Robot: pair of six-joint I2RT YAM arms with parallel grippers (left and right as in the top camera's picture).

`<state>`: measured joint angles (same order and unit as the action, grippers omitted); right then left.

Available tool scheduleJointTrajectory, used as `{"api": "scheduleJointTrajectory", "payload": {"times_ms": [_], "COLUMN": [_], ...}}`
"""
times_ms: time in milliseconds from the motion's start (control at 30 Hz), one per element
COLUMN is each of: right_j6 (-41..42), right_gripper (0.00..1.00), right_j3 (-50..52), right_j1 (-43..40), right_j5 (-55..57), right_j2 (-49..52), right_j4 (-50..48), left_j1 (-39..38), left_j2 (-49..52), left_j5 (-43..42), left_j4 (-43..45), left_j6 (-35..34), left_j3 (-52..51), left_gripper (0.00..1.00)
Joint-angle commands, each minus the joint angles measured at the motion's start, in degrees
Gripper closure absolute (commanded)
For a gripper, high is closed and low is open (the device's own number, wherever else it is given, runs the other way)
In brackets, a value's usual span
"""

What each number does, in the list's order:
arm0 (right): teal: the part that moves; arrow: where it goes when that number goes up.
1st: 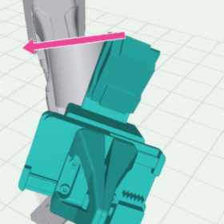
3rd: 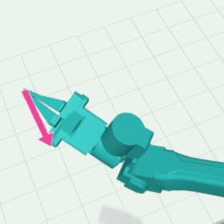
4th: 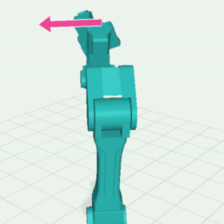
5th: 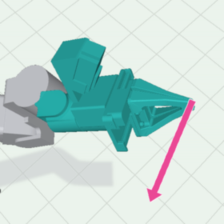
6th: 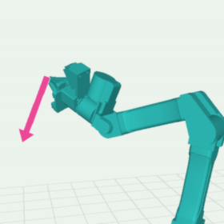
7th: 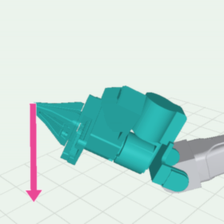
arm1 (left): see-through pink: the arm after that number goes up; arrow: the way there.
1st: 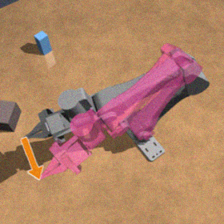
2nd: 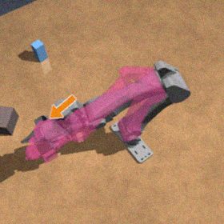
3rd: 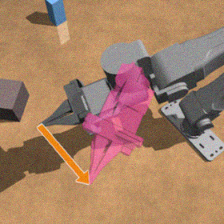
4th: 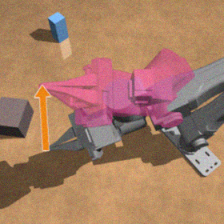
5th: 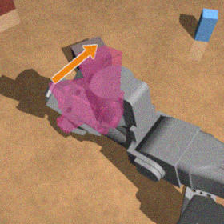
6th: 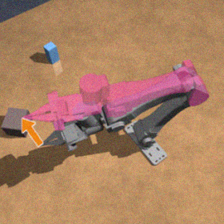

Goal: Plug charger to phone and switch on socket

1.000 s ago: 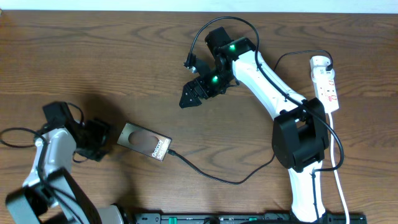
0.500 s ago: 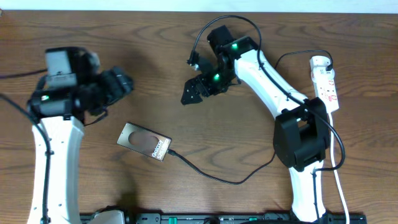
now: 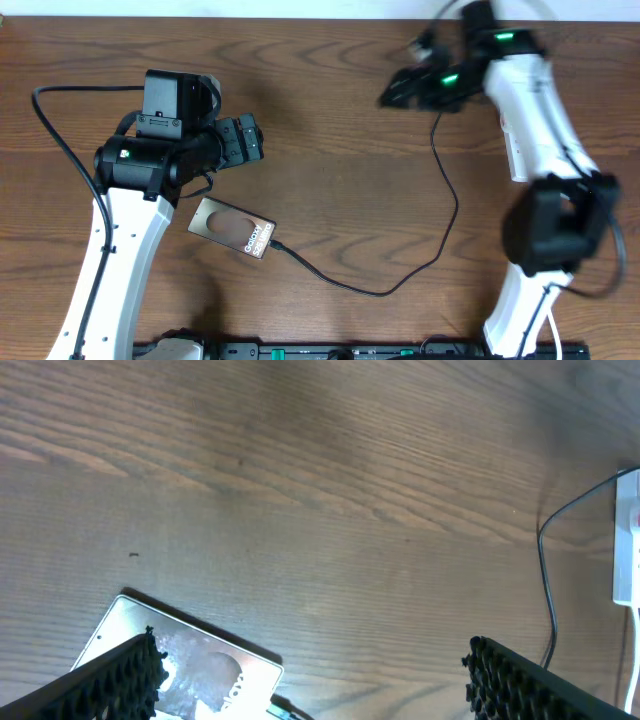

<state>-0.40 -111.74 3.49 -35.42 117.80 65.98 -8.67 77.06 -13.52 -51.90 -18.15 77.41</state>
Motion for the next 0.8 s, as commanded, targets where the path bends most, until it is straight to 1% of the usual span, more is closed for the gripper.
{"api": "scheduleJointTrajectory", "payload": {"times_ms": [0, 100, 167, 300, 367, 500, 600, 633, 667, 700, 767], "right_j6": [0.59, 0.68, 2.05, 5.9, 6.36, 5.35, -0.63, -1.49, -2.51, -2.95, -6.62], "right_gripper": [0.01, 0.01, 0.01, 0.01, 0.01, 0.01, 0.01, 0.01, 0.01, 0.01, 0.01], "right_j3": [-2.27, -2.27, -2.27, -2.25, -1.77, 0.17, 2.03, 2.08, 2.08, 2.08, 2.08], "right_j1": [-6.62, -14.6, -18.12, -24.55, -27.02, -30.23, -31.23, -31.26, -31.26, -31.26, -31.26], "right_j5": [5.57, 13.33, 17.94, 27.93, 30.53, 30.8, 30.73, 30.73, 29.53, 27.98, 21.94], "right_j2": [-10.01, -15.89, -17.73, -19.04, -18.64, -16.39, -12.76, -11.61, -7.96, -6.71, -4.26], "right_j4": [-0.46, -0.44, -0.02, 1.11, 1.29, 0.31, -1.53, -1.53, -1.51, -1.51, -1.53], "left_j1": [0.0, 0.0, 0.0, 0.0, 0.0, 0.0, 0.0, 0.0, 0.0, 0.0, 0.0], "left_j2": [-0.24, -0.24, -0.24, -0.22, -0.22, -0.22, -0.22, -0.22, -0.22, -0.22, -0.22], "left_j5": [1.18, 1.18, 1.2, 1.18, 1.18, 1.18, 1.16, 1.18, 1.18, 1.16, 1.16], "left_j4": [-0.02, -0.13, -0.11, -0.13, -0.13, -0.13, -0.24, -0.35, -0.37, -0.37, -0.42], "left_j6": [0.98, 0.98, 0.98, 0.98, 0.98, 0.98, 0.96, 0.98, 0.96, 0.96, 0.96], "left_j3": [1.36, 1.31, 1.25, 1.14, 1.05, 0.7, 0.59, 0.59, 0.59, 0.59, 0.59], "left_gripper": [0.05, 0.05, 0.05, 0.05, 0.05, 0.05, 0.05, 0.06, 0.05, 0.05, 0.05]}}
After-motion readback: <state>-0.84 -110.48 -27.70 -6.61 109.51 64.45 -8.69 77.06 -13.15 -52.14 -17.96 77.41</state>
